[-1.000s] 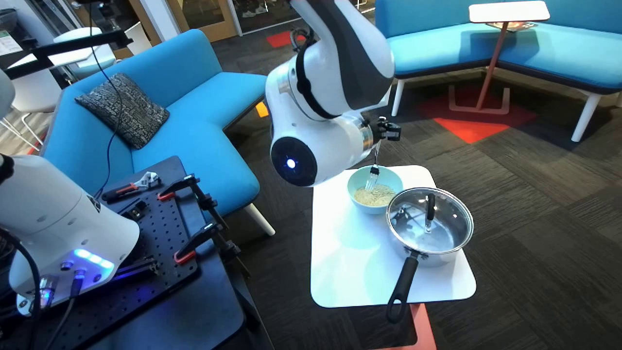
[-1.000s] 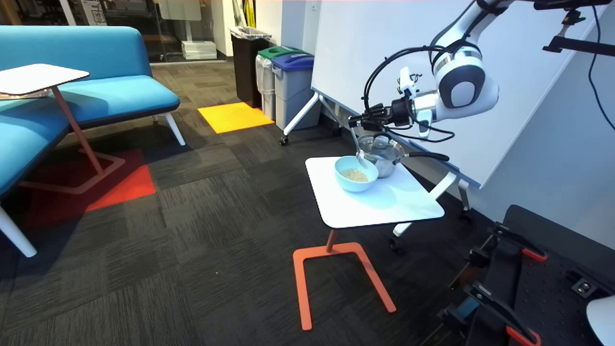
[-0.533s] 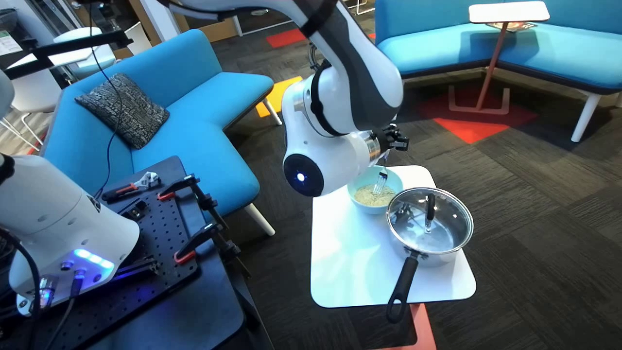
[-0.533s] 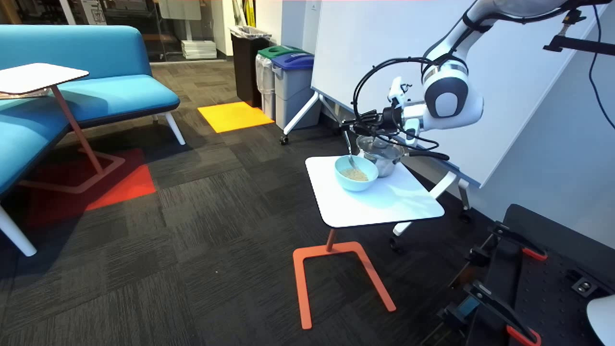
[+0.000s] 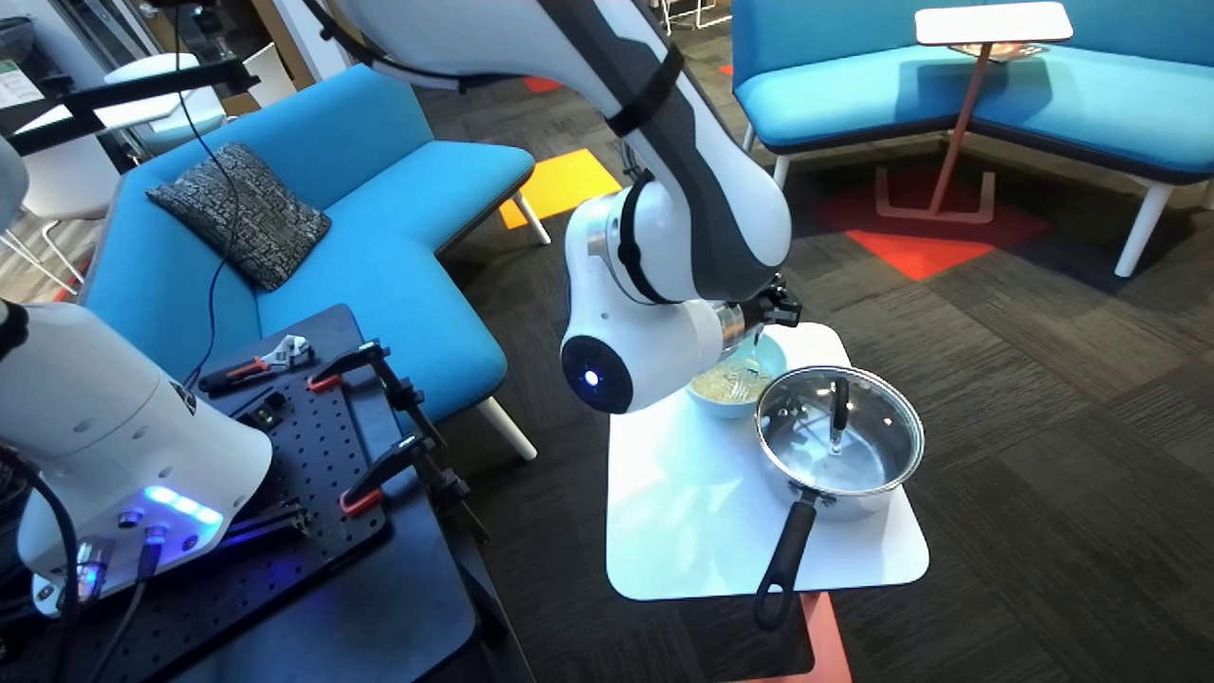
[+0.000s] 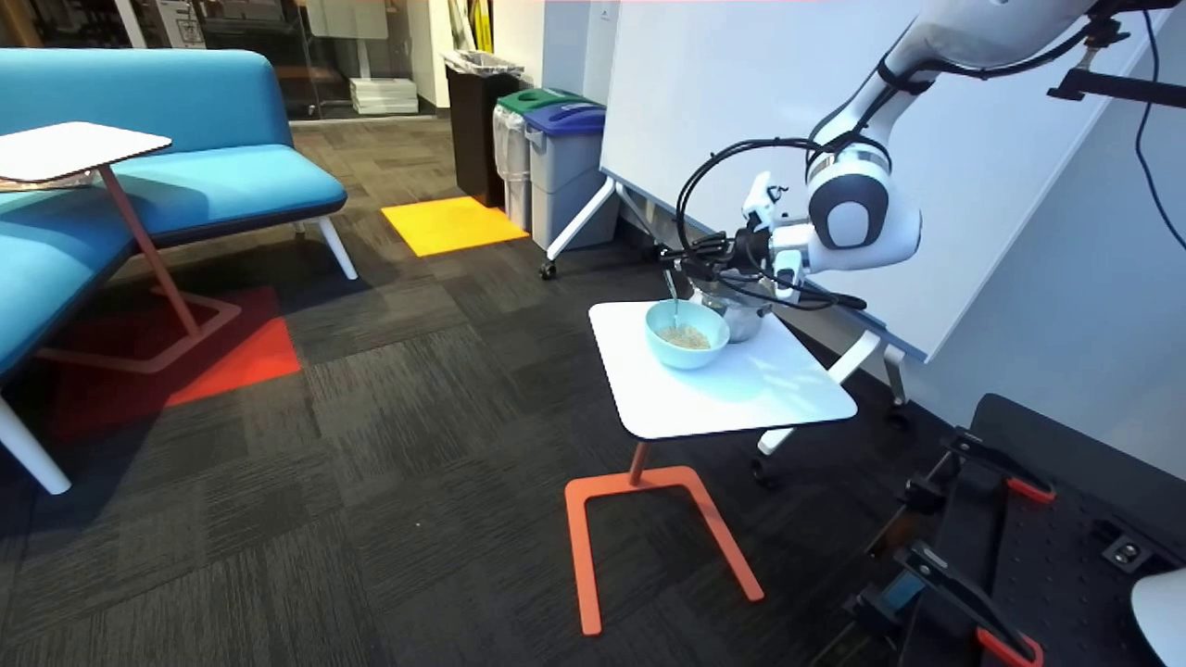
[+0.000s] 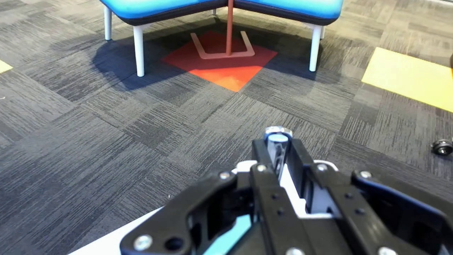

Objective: Bring the bowl closer to the fork, then place the fork in the bowl, and finally take the fork out of the bowl.

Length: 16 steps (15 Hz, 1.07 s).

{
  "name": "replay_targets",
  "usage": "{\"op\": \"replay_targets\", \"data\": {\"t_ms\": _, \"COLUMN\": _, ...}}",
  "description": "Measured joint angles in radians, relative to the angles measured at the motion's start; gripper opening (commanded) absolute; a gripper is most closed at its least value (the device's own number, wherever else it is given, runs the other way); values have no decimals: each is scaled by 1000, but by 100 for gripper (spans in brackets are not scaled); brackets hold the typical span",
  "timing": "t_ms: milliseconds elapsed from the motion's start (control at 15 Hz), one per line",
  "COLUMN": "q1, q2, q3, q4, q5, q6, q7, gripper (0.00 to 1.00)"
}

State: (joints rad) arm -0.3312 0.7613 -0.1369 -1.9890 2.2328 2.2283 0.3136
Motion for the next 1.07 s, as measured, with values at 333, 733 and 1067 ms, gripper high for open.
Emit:
{"op": "replay_targets", "data": {"t_ms": 333, "q1": -1, "q2": 12, "q3": -16, "q4": 5, "q5": 36, "q6": -12, "q7": -26, "gripper": 5}}
{"op": "replay_targets", "data": {"t_ms": 733, "q1": -12, "q2": 12, "q3": -20, "q4": 5, "q5": 44, "q6": -94, "q7": -55, "gripper": 5}}
{"op": "replay_targets", "data": {"t_ms": 1067, "q1": -13, "q2": 19, "q3": -20, "q4": 10, "q5": 43, "q6": -151, "q7": -55, "gripper": 5}}
